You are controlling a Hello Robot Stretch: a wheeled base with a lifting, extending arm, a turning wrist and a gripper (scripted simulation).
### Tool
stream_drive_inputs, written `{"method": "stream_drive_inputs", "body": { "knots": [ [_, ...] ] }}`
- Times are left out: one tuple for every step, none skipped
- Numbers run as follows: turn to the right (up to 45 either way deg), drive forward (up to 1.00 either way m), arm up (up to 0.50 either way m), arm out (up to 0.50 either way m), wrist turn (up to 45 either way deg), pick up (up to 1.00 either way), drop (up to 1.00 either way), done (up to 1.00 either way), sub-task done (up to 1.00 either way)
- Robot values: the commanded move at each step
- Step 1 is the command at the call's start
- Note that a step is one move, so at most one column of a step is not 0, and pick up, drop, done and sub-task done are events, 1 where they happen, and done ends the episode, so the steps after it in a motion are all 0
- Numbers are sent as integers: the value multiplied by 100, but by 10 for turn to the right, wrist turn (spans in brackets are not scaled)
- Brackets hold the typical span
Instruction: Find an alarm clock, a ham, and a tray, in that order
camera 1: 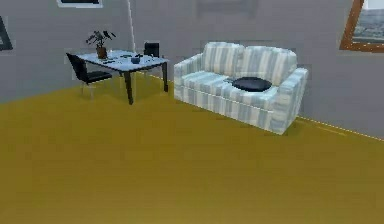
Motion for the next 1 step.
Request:
{"method": "stream_drive_inputs", "body": {
  "knots": [
    [-390,0,0,0,0,0,0,0,0]
  ]
}}
